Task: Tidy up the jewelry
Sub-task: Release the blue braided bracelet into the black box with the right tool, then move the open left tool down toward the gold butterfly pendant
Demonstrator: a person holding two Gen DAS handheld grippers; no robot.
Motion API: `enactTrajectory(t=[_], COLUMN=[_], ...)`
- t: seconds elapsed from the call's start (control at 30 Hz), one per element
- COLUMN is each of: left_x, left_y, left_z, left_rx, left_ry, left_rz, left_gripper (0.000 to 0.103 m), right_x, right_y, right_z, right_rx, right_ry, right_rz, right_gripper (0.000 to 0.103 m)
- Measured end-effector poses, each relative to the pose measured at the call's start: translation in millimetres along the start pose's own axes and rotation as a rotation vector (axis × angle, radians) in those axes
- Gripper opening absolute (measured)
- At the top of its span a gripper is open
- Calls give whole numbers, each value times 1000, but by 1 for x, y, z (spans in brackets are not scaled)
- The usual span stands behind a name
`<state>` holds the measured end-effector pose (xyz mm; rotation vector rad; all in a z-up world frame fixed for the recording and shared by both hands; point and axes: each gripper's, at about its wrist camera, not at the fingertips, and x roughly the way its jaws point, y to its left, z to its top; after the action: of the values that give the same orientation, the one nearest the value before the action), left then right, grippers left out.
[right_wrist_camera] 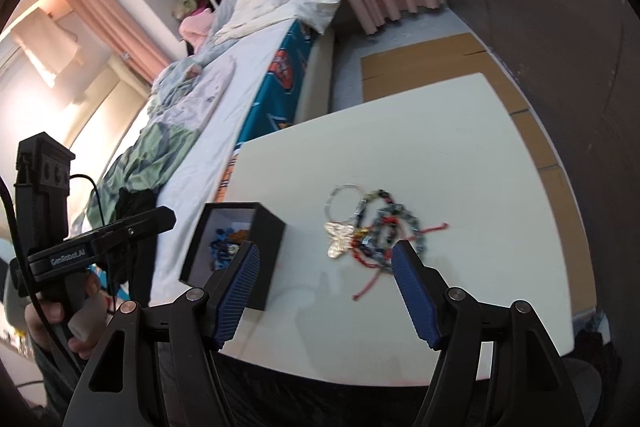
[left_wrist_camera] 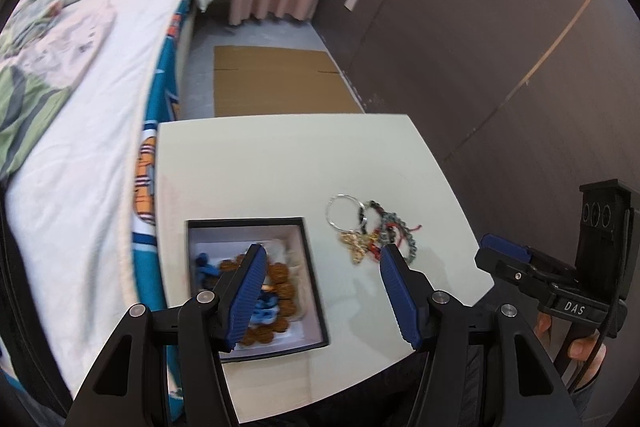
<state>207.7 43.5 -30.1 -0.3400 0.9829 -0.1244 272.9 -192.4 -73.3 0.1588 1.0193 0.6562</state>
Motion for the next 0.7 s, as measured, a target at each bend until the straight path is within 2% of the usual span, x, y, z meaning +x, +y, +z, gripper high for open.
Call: enactTrajectory(t=[0.2,0.33,0.47,0.53,0.7], left_x=[22,41,62,74,99], left_y=[-27,-36,-42,-44,-51], left_z=[5,8,13,16,19], left_rx=[98,118,95,68,42], left_ry=[35,81,144,183,242], left_rz=[16,8,-6,12,20], left_gripper=[60,60,48,43,36], right_x=[-7,-10,-11,-11,-13], right_y=[-23,-40,-54,-60,-74], right_z=[-6,-7,-9,-10,-11], right_rx=[36,58,81,94,122], right_ry=[-4,-6,-5,-4,-4], right_rz=[-22,-27,-35,-38,-45], right_gripper=[69,69,69,69,69])
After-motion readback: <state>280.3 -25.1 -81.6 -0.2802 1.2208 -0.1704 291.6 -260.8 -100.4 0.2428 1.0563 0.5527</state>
